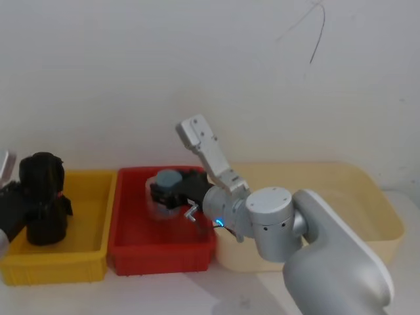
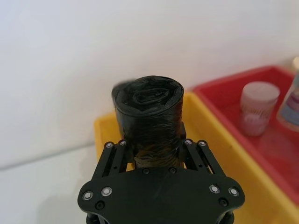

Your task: Pick up the garbage bag with the one hand and transfer it to the other hand.

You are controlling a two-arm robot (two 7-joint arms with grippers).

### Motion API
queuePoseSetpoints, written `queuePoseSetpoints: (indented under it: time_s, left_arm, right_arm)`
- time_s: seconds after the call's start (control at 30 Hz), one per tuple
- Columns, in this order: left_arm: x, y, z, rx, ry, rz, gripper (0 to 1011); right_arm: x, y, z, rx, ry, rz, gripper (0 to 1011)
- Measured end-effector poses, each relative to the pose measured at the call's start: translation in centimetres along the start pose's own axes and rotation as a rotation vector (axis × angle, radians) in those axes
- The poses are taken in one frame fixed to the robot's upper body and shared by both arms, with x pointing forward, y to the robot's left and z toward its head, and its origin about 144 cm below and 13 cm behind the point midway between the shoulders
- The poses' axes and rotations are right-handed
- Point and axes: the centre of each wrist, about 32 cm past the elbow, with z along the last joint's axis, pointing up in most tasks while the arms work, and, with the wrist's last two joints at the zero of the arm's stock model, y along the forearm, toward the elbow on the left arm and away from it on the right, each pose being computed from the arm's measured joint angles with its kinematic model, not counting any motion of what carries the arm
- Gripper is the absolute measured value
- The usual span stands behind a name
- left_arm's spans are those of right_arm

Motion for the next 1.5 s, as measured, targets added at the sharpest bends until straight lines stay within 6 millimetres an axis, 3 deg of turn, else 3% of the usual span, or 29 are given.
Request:
queuePoseSetpoints:
  time_s: [0.4,0.63,0.93,1.5]
  left_arm:
    - [-1.4,-0.1,4.6,-0.137,-0.034,-0.059,464]
    - [-2.3,-1.5,7.2,-0.198,-0.042,-0.127,464]
    - [-3.0,-3.8,8.3,-0.205,-0.035,-0.195,464]
    - [-3.9,-7.8,8.1,-0.185,-0.004,-0.317,464]
  right_arm:
    - [0.7,-2.4,2.8,0.096,-0.024,-0.032,683]
    - [1.2,-3.1,3.5,0.111,-0.041,-0.095,683]
    - [2.3,-3.2,3.3,0.096,-0.045,-0.206,683]
    - [5.6,-3.7,0.3,0.026,0.004,-0.452,683]
